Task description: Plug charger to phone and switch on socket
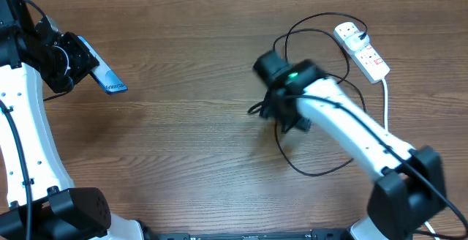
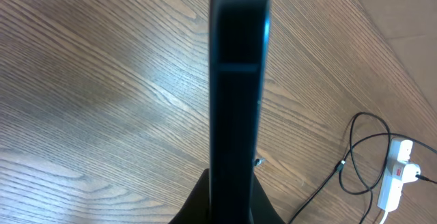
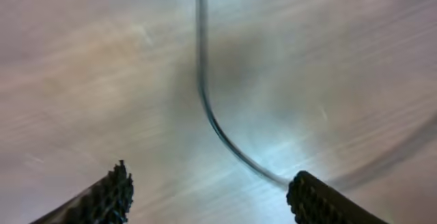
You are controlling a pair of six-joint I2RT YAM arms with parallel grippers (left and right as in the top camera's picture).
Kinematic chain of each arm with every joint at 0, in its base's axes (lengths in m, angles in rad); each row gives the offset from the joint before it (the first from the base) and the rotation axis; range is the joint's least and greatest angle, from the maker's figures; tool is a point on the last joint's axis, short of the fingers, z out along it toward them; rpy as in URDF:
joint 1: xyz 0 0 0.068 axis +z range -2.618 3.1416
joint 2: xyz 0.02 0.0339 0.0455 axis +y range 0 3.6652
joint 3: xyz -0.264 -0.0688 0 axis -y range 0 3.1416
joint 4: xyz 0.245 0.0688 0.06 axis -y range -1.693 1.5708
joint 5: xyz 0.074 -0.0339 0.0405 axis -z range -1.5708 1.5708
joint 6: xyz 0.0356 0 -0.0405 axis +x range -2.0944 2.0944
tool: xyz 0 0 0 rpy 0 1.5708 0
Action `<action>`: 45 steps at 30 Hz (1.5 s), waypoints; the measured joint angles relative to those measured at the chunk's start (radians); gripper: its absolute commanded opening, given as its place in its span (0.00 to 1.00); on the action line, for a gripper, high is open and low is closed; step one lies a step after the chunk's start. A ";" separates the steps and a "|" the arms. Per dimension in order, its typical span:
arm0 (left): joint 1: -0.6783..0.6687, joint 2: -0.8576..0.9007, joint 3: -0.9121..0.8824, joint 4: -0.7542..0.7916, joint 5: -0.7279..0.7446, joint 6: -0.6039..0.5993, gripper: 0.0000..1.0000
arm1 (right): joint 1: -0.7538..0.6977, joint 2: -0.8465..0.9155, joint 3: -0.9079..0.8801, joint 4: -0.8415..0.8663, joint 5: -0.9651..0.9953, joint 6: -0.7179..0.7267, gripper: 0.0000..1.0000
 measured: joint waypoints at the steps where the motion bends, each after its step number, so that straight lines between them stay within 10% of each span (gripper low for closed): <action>1: 0.000 0.000 0.000 0.000 0.000 0.000 0.04 | -0.024 0.000 -0.001 0.052 0.000 -0.011 0.71; 18: 0.000 0.000 0.000 -0.003 0.000 0.000 0.04 | -0.150 0.226 -0.018 0.407 -0.005 -0.046 0.62; 34: 0.000 0.000 0.000 -0.004 0.000 0.000 0.04 | -0.127 0.319 -0.016 0.332 -0.181 -0.225 0.56; 45: 0.000 0.000 0.000 -0.004 0.015 0.000 0.04 | 0.064 0.324 -0.016 0.154 -0.317 -0.381 0.31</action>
